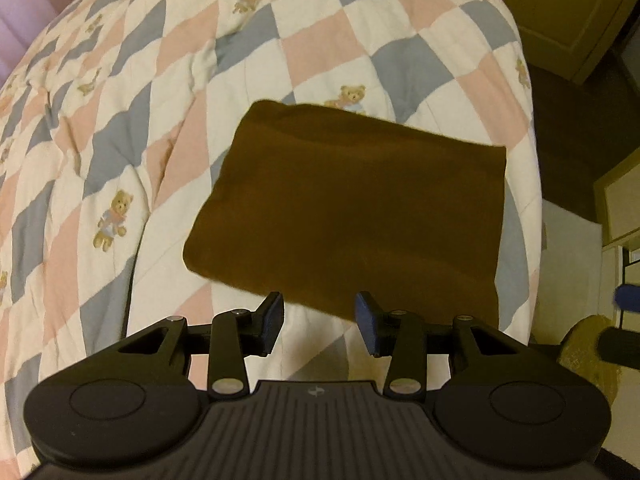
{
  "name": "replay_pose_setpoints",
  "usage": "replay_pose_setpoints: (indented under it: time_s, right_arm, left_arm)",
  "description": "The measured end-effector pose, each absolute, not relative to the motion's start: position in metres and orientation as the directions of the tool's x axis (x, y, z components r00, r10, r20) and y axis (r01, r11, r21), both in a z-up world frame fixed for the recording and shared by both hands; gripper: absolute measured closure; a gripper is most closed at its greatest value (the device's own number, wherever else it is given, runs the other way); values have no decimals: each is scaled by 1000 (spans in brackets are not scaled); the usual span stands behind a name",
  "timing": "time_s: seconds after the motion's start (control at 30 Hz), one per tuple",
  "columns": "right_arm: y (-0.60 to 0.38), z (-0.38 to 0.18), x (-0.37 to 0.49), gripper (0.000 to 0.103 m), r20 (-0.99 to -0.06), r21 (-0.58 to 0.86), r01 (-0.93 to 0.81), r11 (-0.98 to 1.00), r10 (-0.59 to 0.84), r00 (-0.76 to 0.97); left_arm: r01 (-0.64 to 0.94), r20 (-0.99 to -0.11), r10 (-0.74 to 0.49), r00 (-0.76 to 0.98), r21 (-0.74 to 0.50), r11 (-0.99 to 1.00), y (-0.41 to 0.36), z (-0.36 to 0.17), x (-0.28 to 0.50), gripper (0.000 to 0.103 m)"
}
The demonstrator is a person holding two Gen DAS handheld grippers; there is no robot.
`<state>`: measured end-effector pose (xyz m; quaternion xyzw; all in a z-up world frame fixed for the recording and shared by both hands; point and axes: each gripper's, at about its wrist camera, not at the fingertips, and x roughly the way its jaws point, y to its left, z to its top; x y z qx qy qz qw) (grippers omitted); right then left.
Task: Fold clothes
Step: 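Open both grippers and release the folded brown garment flat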
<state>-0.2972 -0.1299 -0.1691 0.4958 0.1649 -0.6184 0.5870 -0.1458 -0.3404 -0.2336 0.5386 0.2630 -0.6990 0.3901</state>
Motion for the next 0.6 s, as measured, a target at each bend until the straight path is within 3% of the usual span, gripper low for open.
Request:
replay_pose_setpoints:
  time_s: [0.6]
  right_arm:
    - [-120, -145, -290, 40, -823, 344, 910, -233, -541, 172]
  left_arm:
    - [812, -959, -258, -120, 55, -582, -309, -209, -141, 60]
